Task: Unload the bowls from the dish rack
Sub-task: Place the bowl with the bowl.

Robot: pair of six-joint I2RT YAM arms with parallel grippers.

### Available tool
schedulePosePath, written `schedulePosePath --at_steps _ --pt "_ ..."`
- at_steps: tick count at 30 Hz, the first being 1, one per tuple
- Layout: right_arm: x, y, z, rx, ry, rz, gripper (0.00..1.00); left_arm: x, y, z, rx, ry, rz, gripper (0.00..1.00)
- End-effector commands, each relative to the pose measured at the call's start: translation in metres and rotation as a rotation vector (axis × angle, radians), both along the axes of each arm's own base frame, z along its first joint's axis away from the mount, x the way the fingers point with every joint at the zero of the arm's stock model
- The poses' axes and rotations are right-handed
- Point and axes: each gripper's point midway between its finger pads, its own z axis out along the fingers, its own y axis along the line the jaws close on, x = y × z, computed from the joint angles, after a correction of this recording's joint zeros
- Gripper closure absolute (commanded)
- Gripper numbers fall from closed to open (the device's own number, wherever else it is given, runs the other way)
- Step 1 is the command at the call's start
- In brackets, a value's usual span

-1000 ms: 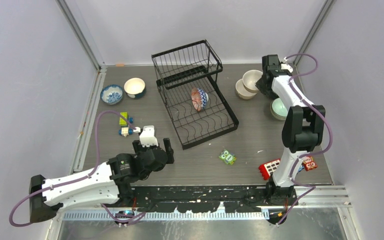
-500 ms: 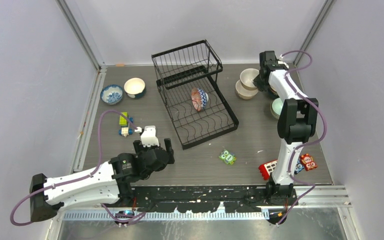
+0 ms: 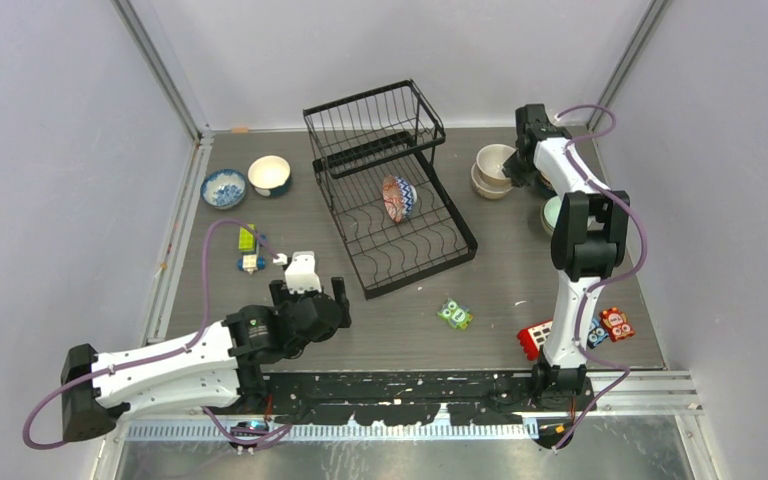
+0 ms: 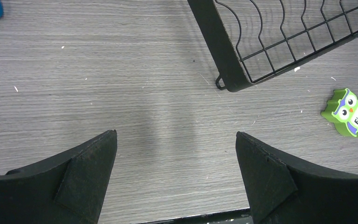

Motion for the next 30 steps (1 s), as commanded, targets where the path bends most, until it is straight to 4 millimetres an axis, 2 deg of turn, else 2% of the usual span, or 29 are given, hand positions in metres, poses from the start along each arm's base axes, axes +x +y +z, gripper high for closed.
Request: schedulePosePath --at_steps 1,21,30 --pt "0.022 0.005 0.036 0.019 -0.109 0.011 0.88 0.006 -0.005 0.007 -0.036 -0.025 0.022 0.00" --pt "0.021 0.013 0.014 0.057 -0.058 0.027 0.77 0.006 -0.004 0.002 -0.038 -0.025 0.030 0.00" --pt "0.020 0.013 0.015 0.050 -0.050 0.033 0.64 0.007 -0.005 0.003 -0.036 -0.028 0.028 0.00"
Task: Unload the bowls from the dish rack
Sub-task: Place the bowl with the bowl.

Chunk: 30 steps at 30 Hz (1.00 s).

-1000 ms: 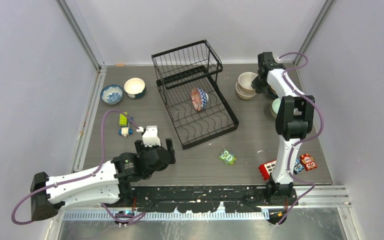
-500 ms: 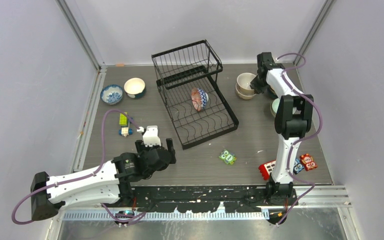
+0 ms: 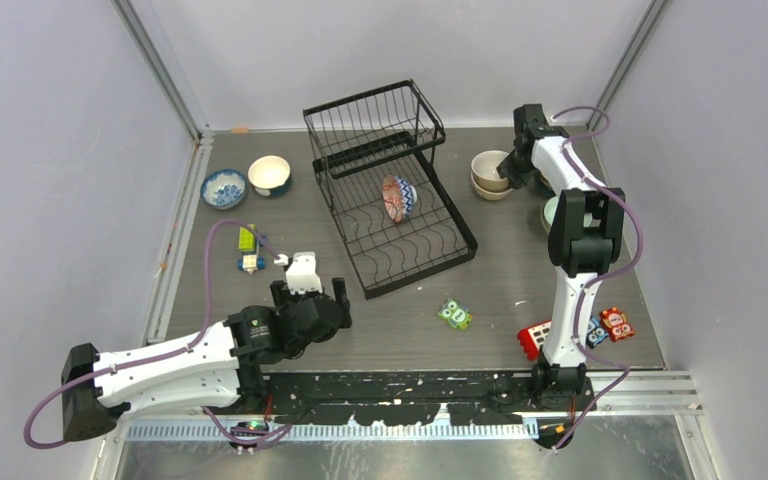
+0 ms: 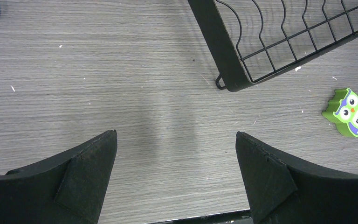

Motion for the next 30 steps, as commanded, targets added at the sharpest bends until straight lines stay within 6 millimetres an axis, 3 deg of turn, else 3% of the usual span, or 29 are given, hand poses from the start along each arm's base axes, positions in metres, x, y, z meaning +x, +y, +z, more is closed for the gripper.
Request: schedulePosePath --at_steps 1,18,30 --pt "0.014 0.002 0.028 0.005 -0.078 0.004 0.63 0.007 -0.004 0.008 -0.039 -0.030 0.029 0.00" --pt "0.005 -0.003 0.062 -0.032 -0.100 0.031 0.51 0.005 0.001 0.014 -0.053 -0.036 0.032 0.00" --pt "-0.009 -0.013 0.071 -0.094 -0.078 0.041 0.48 0.003 0.001 0.010 -0.067 -0.024 0.032 0.00"
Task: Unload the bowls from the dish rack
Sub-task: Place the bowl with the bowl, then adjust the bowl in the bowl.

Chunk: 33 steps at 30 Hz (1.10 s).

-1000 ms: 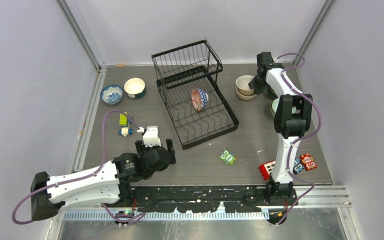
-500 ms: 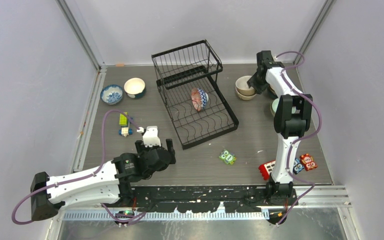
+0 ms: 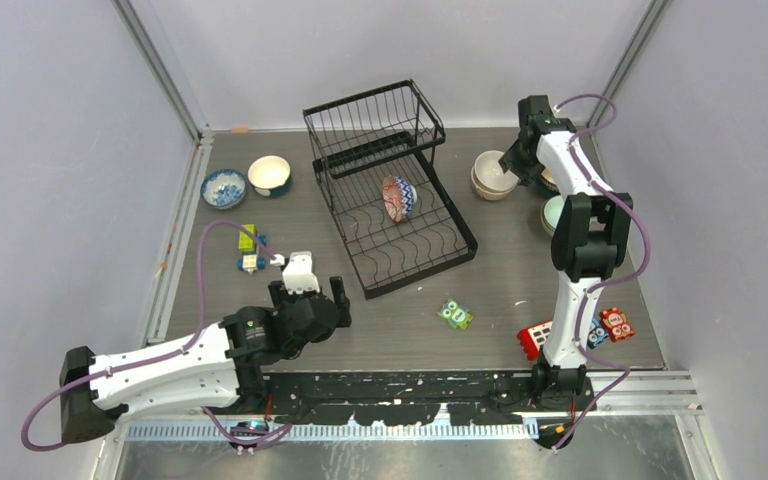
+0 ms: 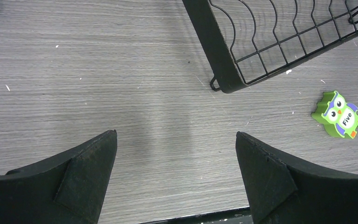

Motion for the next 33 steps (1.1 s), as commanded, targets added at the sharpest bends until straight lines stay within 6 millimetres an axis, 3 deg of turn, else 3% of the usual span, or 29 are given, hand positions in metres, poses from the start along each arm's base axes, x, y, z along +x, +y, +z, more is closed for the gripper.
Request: schedulePosePath --at_steps 1,13,15,19,21,27,33 --pt "-0.001 -0.008 0.043 -0.047 -0.075 -0.001 0.48 0.003 0.001 0.005 -0.030 -0.017 0.028 0.00" --pt "-0.008 -0.009 0.039 -0.060 -0.060 0.023 0.48 0.002 0.001 0.007 -0.043 -0.015 0.021 0.00" --pt "-0.005 0.000 0.049 -0.057 -0.109 0.045 0.48 0.002 0.002 0.008 -0.045 -0.015 0.025 0.00" --pt "0.007 0.034 0.083 -0.123 -0.222 0.151 0.49 0.001 0.004 0.008 -0.053 -0.016 0.030 0.00" --pt "0.013 0.051 0.089 -0.099 -0.251 0.185 0.51 0.001 0.004 0.009 -0.056 -0.018 0.032 0.00" --pt "0.037 0.081 0.090 0.118 -0.362 0.175 0.75 0.000 0.007 0.012 -0.052 -0.010 0.040 0.00" --pt "0.060 0.103 0.096 0.378 -0.470 0.171 0.84 -0.002 0.012 0.013 -0.060 -0.009 0.041 0.00"
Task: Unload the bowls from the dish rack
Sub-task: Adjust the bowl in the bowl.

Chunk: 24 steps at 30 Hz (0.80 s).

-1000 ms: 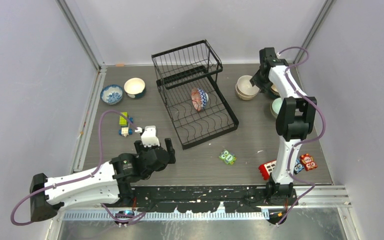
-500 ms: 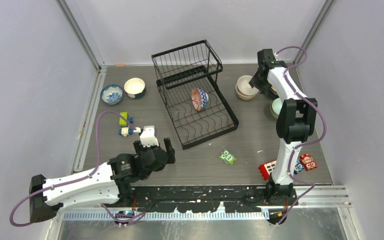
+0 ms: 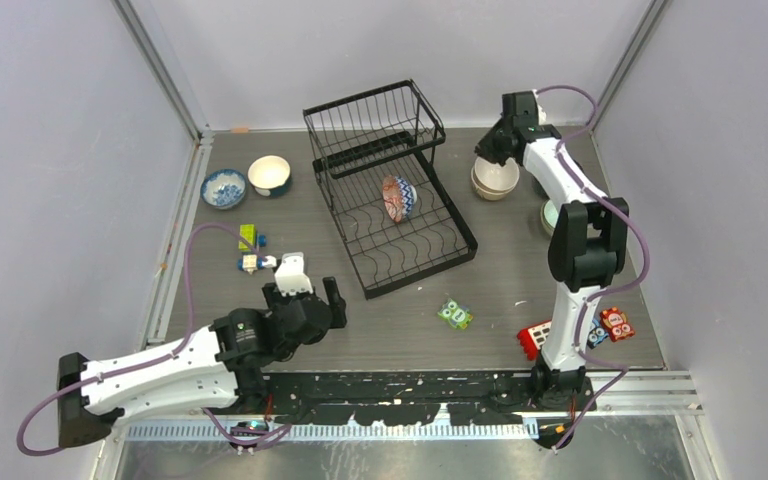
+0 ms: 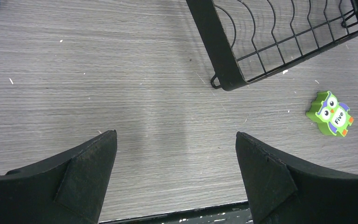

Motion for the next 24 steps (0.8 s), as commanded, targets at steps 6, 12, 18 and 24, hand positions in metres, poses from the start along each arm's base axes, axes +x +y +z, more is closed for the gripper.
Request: schedulePosePath --at_steps 6,12,18,24 --pt "0.039 0.018 0.030 0.400 -0.165 -0.005 0.92 0.003 0.009 0.009 -0.025 -0.027 0.043 0.00" --pt "0.049 0.021 0.023 0.523 -0.179 0.012 0.94 0.004 0.006 0.007 -0.014 -0.024 0.043 0.00" --pt "0.049 0.013 0.007 0.542 -0.145 -0.013 0.95 0.007 0.001 0.005 0.009 -0.017 0.040 0.00" --pt "0.043 0.008 -0.016 0.541 -0.107 -0.028 0.95 0.007 -0.001 0.006 0.010 -0.016 0.039 0.00"
